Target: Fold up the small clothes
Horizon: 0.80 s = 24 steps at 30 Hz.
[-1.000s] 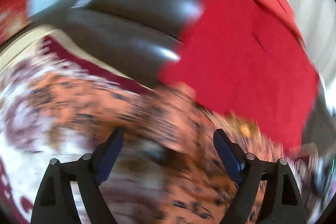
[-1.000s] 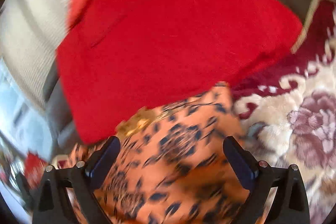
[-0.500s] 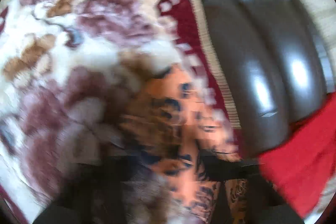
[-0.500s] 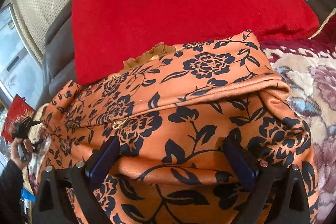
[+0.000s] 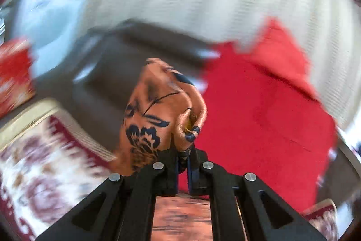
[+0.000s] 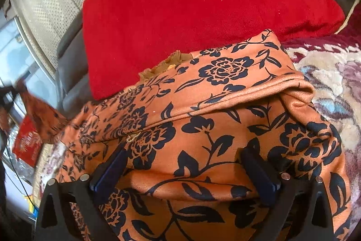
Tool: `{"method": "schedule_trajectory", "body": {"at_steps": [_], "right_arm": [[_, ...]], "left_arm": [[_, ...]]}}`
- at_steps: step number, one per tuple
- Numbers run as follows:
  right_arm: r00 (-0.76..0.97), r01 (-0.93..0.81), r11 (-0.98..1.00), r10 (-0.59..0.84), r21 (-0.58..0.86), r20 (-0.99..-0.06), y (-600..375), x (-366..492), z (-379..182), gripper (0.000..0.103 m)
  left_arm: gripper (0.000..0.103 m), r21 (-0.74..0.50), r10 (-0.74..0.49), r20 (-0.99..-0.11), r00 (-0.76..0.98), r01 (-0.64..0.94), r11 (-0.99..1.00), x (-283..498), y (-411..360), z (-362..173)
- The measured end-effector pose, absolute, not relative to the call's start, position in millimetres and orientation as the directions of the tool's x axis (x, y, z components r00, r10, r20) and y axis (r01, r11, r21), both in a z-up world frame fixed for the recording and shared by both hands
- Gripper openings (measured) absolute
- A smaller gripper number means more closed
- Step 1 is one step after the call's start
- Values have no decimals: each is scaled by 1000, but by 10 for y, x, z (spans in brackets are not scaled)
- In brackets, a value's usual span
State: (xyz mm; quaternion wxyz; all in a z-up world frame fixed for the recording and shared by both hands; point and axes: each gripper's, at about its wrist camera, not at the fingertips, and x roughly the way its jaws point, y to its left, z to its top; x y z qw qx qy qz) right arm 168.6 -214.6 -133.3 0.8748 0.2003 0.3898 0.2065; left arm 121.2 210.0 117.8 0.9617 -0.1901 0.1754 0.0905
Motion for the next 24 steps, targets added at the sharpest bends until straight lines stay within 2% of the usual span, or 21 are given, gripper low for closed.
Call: {"method": "schedule_trajectory", "body": {"at_steps": [2, 4, 6, 7, 8, 9, 10, 14, 19, 24], "right_arm": [[614, -208, 818, 535, 536, -580, -2181, 1678, -1338, 102], [616, -210, 806, 549, 554, -565, -2206, 1674, -1342, 102], [617, -212, 796, 558, 567, -554, -2226, 1669, -1342, 102], [618, -214, 791, 564, 573, -548, -2235, 1667, -1343, 102], [619, -216, 784, 570, 581, -540, -2248, 1664, -1343, 102], [618, -218, 778, 577, 589, -533, -2261, 1664, -1345, 102], [618, -221, 767, 588, 602, -522, -2281, 1662, -1348, 102], [616, -232, 726, 624, 647, -480, -2366, 1648, -1353, 102], [584, -196, 724, 628, 661, -515, -2392, 1655, -1239, 102], [615, -145, 616, 669, 775, -416, -2727, 1843, -819, 102]], "left_arm": [[5, -307, 7, -359, 933, -125, 943, 1342, 1506, 1301], [5, -281, -106, -382, 918, -7, 960, 1513, 836, 1254], [7, -276, -220, -443, 869, 102, 956, 1687, 246, 1031], [11, -278, -283, -491, 824, 159, 947, 1784, 12, 866], [35, -272, -317, -548, 774, 194, 943, 1868, -182, 679], [67, -253, -324, -611, 723, 209, 945, 1938, -324, 493], [70, -211, -292, -692, 660, 202, 956, 1992, -427, 218], [70, -158, -174, -741, 649, 84, 984, 1825, 5, -189], [70, -138, -13, -751, 660, -139, 981, 1398, 1047, -406], [70, -175, 49, -777, 628, -290, 941, 1121, 1831, -722]]}}
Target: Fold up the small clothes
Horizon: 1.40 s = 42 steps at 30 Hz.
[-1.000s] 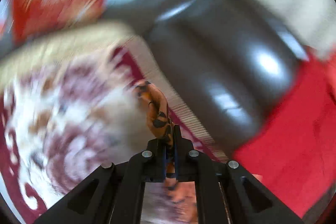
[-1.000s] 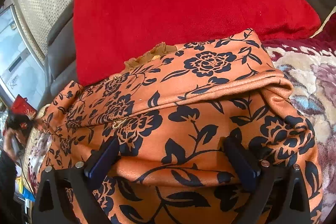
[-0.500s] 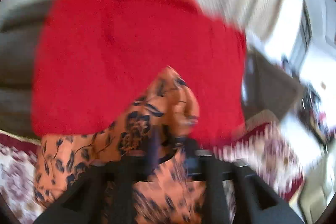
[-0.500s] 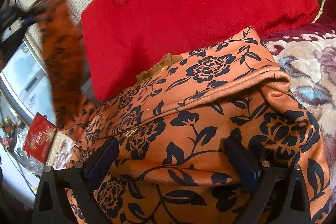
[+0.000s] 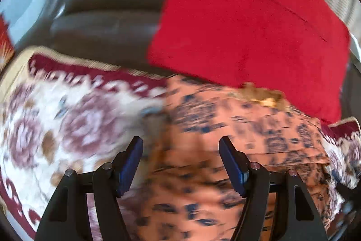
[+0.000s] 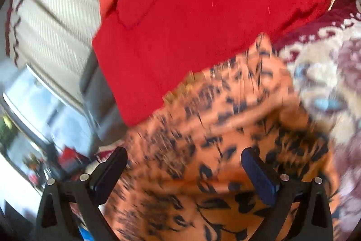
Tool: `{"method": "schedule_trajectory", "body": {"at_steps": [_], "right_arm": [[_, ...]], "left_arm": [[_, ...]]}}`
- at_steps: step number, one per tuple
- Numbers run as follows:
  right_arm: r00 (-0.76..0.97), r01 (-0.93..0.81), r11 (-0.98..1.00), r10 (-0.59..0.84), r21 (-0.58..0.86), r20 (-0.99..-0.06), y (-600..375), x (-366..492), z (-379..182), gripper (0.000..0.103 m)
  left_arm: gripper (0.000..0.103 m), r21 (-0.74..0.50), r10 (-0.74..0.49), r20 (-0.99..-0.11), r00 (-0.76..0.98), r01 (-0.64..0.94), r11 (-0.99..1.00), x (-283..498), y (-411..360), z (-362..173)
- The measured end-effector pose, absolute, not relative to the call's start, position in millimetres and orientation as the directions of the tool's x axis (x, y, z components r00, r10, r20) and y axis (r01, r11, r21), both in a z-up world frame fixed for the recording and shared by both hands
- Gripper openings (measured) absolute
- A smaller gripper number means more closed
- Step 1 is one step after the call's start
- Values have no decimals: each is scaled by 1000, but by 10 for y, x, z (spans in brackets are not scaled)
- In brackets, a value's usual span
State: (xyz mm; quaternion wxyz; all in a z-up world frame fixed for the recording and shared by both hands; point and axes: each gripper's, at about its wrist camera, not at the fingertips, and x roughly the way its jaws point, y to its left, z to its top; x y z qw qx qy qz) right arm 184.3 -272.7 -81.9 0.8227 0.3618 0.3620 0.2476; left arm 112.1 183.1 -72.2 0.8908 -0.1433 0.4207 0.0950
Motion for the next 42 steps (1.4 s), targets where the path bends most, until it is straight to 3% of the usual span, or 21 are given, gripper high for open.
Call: {"method": "schedule_trajectory", "body": {"at_steps": [2, 8, 10, 12, 13, 14, 19, 21, 22, 24, 26, 28, 31, 34, 36, 37, 42], "right_arm": [[602, -93, 586, 677, 805, -423, -2806, 2079, -755, 102], [497, 126, 670, 595, 731, -631, -2844, 2661, -1132, 101], [474, 136, 694, 580, 707, -662, -2802, 2697, -1228, 94], [439, 120, 737, 562, 665, -701, -2694, 2731, -1229, 65], [408, 108, 749, 566, 654, -716, -2630, 2763, -1236, 18], [399, 96, 768, 553, 634, -731, -2576, 2764, -1197, 5], [514, 12, 851, 446, 526, -733, -2467, 2654, -792, 8], [418, 40, 908, 364, 417, -832, -2411, 2710, -1080, 31], [371, 59, 914, 354, 402, -858, -2438, 2703, -1213, 51], [437, 70, 885, 387, 460, -811, -2564, 2597, -1107, 53], [503, 80, 884, 364, 461, -784, -2661, 2546, -874, 64], [567, 38, 878, 375, 477, -734, -2685, 2540, -591, 67], [589, -79, 840, 475, 537, -654, -2554, 2701, -359, 82], [497, -119, 803, 557, 584, -665, -2366, 2975, -726, 87], [365, -21, 807, 556, 591, -747, -2289, 3109, -1276, 87], [380, -12, 783, 579, 622, -721, -2315, 3067, -1393, 85], [481, -66, 823, 522, 564, -704, -2333, 2597, -912, 85]], "left_arm": [[70, -213, 36, -787, 616, -325, 921, 1042, 2002, -867], [70, -281, 2, -779, 628, -352, 893, 990, 2175, -1011], [70, -299, -7, -774, 633, -356, 885, 1042, 2211, -1008], [70, -309, -20, -772, 635, -348, 885, 1124, 2223, -1053], [70, -305, -26, -775, 632, -338, 890, 1183, 2197, -1071], [70, -301, -30, -777, 629, -329, 895, 1218, 2181, -1082], [71, -294, -29, -746, 665, -290, 911, 1284, 2054, -1021], [74, -286, -35, -761, 648, -287, 914, 1360, 2001, -1090], [74, -278, -41, -782, 622, -290, 916, 1425, 1967, -1169], [74, -255, -41, -805, 592, -282, 925, 1496, 1915, -1277], [74, -195, 2, -801, 599, -263, 945, 1531, 1853, -1329], [75, -168, 17, -796, 605, -248, 954, 1545, 1822, -1352], [77, -175, 18, -793, 609, -255, 951, 1548, 1827, -1374], [80, -162, 32, -794, 607, -261, 952, 1554, 1815, -1391], [89, -161, 37, -799, 600, -274, 948, 1568, 1841, -1444], [89, -183, 21, -804, 594, -281, 942, 1587, 1877, -1484], [90, -212, 5, -801, 599, -291, 933, 1579, 1937, -1497]]}}
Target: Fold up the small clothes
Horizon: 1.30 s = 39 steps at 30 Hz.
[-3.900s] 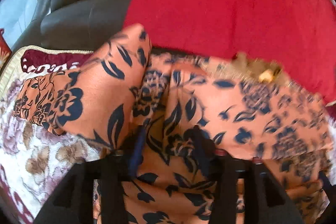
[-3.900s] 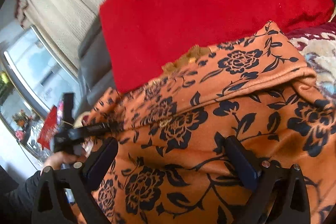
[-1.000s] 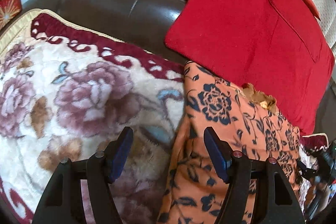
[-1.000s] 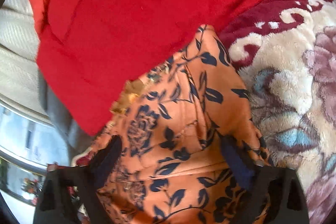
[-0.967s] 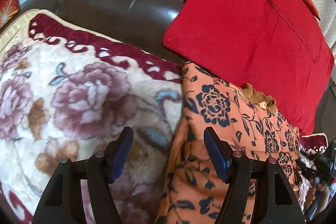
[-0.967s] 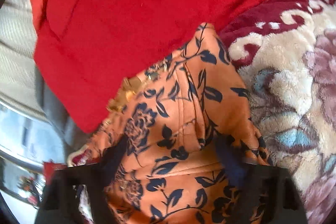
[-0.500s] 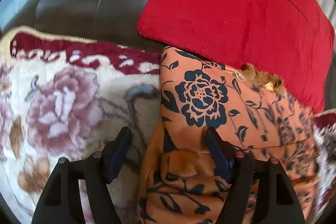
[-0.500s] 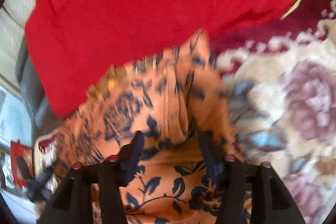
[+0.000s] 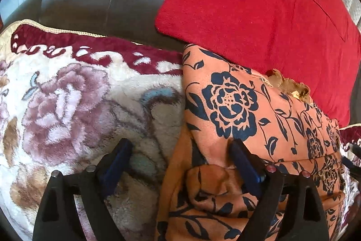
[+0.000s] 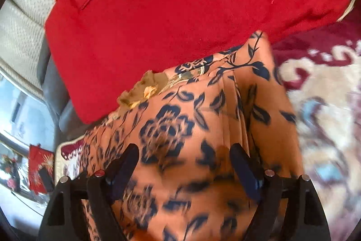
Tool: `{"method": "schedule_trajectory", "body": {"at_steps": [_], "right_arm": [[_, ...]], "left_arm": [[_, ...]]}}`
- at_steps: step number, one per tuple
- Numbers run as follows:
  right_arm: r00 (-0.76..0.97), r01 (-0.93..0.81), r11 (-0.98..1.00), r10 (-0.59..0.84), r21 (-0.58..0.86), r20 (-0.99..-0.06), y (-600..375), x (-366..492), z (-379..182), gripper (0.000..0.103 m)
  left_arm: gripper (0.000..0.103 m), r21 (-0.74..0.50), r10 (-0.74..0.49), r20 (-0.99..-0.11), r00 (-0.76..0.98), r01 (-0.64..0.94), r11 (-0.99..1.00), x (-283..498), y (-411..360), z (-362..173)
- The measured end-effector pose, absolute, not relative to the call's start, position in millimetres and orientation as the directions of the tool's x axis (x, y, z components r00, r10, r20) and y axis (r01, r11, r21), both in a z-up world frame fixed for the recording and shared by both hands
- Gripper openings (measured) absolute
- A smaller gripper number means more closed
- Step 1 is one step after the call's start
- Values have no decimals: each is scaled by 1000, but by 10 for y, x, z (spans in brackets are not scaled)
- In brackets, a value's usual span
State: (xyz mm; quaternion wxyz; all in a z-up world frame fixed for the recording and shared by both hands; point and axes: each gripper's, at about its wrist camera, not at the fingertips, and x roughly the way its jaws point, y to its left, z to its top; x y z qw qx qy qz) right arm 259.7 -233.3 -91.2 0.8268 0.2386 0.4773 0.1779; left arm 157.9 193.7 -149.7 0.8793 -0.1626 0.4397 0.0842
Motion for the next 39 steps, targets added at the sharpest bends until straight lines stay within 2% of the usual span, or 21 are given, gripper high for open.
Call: {"method": "schedule_trajectory", "body": {"at_steps": [4, 11, 19, 22, 23, 28, 39], "right_arm": [[502, -104, 825, 526, 556, -686, -2461, 1907, -779, 85], [472, -1, 811, 516, 584, -715, -2974, 888, -1236, 85], [509, -38, 794, 538, 607, -672, -2970, 668, -1078, 86], [479, -2, 796, 532, 606, -698, -2960, 617, -1297, 87], [488, 4, 778, 547, 628, -680, -3002, 594, -1341, 87], [503, 16, 781, 533, 624, -681, -3045, 492, -1142, 87], [498, 40, 745, 563, 665, -660, -3143, 438, -1305, 87]], "left_arm": [[90, -156, 57, -813, 579, -310, 938, 1461, 1852, -1365], [90, -219, -13, -761, 648, -238, 946, 386, 1694, -998], [90, -267, -34, -791, 611, -294, 918, -574, 1653, -1175], [90, -252, -52, -847, 529, -313, 916, -628, 1653, -1438], [90, -227, -41, -865, 499, -318, 920, -631, 1640, -1514], [90, -209, -23, -853, 521, -301, 930, -659, 1621, -1429], [90, -235, -40, -873, 486, -347, 908, -697, 1698, -1477]]}}
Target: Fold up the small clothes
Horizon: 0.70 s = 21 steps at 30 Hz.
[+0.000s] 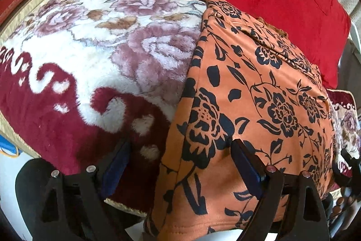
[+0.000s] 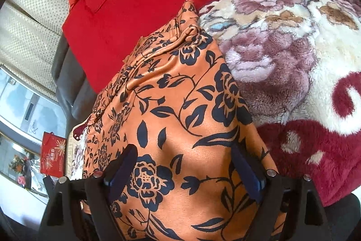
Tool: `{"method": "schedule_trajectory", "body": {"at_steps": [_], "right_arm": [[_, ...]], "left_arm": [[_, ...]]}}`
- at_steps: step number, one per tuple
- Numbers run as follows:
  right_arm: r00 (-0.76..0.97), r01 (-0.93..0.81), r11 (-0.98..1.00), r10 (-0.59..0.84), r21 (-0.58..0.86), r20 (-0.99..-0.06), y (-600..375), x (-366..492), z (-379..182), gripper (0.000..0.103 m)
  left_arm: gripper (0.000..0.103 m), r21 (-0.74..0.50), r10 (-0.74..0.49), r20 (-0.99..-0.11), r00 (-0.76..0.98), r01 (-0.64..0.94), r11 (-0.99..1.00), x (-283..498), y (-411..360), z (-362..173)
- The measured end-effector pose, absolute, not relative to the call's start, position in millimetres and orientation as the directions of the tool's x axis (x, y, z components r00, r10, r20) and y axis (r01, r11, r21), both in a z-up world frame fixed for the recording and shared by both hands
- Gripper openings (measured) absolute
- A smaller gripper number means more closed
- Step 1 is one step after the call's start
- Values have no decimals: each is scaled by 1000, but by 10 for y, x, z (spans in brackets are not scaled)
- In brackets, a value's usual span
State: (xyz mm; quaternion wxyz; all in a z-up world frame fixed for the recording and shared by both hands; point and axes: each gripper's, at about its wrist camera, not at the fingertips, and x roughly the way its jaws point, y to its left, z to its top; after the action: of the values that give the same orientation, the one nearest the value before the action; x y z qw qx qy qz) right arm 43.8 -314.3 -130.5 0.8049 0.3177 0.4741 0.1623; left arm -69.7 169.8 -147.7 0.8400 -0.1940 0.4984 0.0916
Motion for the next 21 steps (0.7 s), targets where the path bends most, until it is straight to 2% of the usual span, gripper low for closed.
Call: {"method": "schedule_trajectory", "body": {"at_steps": [11, 15, 21], "right_arm": [[492, 18, 693, 622, 721, -610, -3290, 278, -1340, 87], [465, 40, 678, 637, 734, -615, -3404, 158, -1273, 87], [490, 21, 735, 583, 677, -648, -3651, 32, -1011, 87]], "left_arm": [[90, -232, -45, -887, 459, -359, 904, -884, 1652, -1518], [90, -244, -56, -885, 463, -356, 902, -966, 1645, -1514], [90, -286, -76, -866, 495, -364, 887, -1065, 1691, -1470]]}}
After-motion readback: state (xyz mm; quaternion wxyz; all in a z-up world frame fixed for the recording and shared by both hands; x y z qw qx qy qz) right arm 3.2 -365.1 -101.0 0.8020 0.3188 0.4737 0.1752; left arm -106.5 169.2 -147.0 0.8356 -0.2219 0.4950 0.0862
